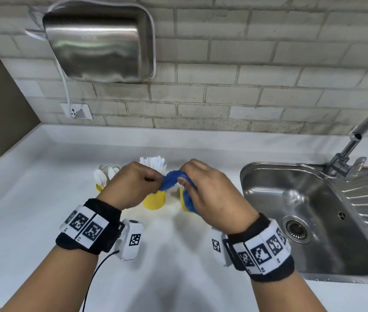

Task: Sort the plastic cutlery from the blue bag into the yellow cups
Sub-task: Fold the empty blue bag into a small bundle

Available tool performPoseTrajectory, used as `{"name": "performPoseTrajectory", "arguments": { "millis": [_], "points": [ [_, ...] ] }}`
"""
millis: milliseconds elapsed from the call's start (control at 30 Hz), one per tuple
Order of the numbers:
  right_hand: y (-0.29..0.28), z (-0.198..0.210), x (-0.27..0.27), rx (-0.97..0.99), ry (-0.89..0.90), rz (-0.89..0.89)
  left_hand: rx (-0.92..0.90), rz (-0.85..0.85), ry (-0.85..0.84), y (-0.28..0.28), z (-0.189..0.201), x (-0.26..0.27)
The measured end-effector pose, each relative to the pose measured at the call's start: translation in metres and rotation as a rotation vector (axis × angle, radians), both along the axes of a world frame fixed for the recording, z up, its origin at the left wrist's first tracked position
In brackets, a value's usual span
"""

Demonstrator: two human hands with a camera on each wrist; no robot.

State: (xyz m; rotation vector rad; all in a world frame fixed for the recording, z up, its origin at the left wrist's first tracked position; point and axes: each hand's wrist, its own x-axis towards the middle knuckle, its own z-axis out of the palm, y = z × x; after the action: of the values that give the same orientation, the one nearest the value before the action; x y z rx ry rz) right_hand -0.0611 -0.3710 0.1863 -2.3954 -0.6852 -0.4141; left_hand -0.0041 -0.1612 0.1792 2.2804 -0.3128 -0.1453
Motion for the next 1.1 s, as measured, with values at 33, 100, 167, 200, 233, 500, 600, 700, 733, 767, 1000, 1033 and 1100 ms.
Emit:
{"name": "performPoseTrajectory", "arguments": {
  "millis": [33, 100, 167, 200, 233, 500, 600, 700, 733, 767, 1000, 1033, 1100],
  "points": [
    [-0.002, 0.003, 0.004, 0.011, -0.019, -0.005, 0.044, -0.07, 0.064, -0.001, 0.001, -0.001],
    [-0.007, 0.006, 0.012, 0.085, -0.05, 0.009, -0.038, -0.175, 0.127, -0.002, 0.001, -0.004],
    [-0.009, 0.008, 0.022, 0.194, -0.08, 0.025, -0.257, -0.27, 0.136, -0.005, 0.004, -0.01],
    [-0.01, 0.008, 0.025, 0.262, -0.059, 0.038, -0.357, -0.297, 0.125, -0.007, 0.006, -0.014],
    [-0.009, 0.006, 0.028, 0.334, -0.009, 0.054, -0.436, -0.304, 0.09, -0.01, 0.007, -0.017],
    [0.023, -0.036, 0.031, 0.586, 0.29, 0.052, -0.669, -0.106, -0.202, -0.024, 0.008, -0.017],
    [0.036, -0.051, 0.026, 0.549, 0.344, 0.027, -0.657, -0.024, -0.268, -0.027, 0.006, -0.018],
    [0.041, -0.059, 0.019, 0.478, 0.41, 0.051, -0.56, 0.068, -0.326, -0.023, 0.002, -0.012],
    [0.041, -0.061, 0.017, 0.45, 0.424, 0.064, -0.549, 0.095, -0.332, -0.021, 0.001, -0.01],
    [0.041, -0.063, 0.015, 0.432, 0.431, 0.074, -0.549, 0.122, -0.336, -0.019, 0.001, -0.007],
    [0.029, -0.051, 0.002, 0.286, 0.405, 0.082, -0.44, 0.274, -0.412, -0.006, 0.0, 0.006],
    [0.028, -0.045, -0.001, 0.223, 0.369, 0.086, -0.428, 0.29, -0.421, -0.004, -0.001, 0.007],
    [0.024, -0.031, -0.006, 0.13, 0.312, 0.071, -0.426, 0.302, -0.419, -0.002, -0.004, 0.009]
  ]
}}
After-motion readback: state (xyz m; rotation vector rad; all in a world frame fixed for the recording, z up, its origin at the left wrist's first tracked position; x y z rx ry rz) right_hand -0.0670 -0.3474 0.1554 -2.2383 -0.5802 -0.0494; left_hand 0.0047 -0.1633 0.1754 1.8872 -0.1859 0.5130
